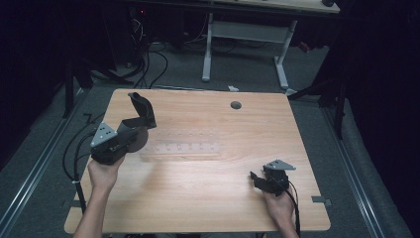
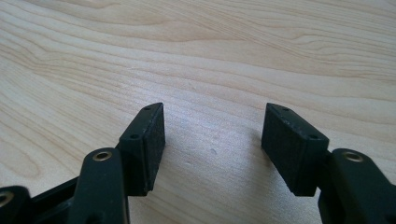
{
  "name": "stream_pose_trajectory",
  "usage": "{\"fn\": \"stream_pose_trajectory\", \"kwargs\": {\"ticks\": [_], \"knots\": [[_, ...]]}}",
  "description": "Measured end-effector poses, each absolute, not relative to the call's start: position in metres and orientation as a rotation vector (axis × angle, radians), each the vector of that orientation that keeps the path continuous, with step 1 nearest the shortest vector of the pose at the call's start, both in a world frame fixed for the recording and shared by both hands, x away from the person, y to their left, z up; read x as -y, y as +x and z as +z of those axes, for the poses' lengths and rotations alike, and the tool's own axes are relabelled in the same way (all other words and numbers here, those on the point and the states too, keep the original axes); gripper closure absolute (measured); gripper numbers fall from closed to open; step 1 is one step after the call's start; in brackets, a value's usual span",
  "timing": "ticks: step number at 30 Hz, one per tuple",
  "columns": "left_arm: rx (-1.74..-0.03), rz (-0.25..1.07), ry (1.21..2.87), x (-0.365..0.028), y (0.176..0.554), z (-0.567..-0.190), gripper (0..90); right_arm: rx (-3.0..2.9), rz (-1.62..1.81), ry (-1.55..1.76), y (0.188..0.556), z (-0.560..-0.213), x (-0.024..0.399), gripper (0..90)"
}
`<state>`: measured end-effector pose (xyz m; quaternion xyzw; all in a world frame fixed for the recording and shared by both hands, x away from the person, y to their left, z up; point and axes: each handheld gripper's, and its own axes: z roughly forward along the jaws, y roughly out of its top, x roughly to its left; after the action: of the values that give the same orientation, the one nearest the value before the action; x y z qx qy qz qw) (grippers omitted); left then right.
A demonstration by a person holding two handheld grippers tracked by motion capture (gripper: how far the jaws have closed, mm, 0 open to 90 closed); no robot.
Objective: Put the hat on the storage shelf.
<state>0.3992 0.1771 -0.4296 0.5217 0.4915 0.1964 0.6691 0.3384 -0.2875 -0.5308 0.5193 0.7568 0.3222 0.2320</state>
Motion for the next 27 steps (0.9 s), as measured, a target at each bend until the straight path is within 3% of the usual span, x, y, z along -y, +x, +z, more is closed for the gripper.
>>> {"fn": "stream_pose_trajectory", "kwargs": {"ticks": [27], "knots": [[-1.143,0.476,1.209,-0.169,0.420,-0.448,85.9,-2.080,0.885,1.426,0.338,-0.531,0.288,40.0]]}}
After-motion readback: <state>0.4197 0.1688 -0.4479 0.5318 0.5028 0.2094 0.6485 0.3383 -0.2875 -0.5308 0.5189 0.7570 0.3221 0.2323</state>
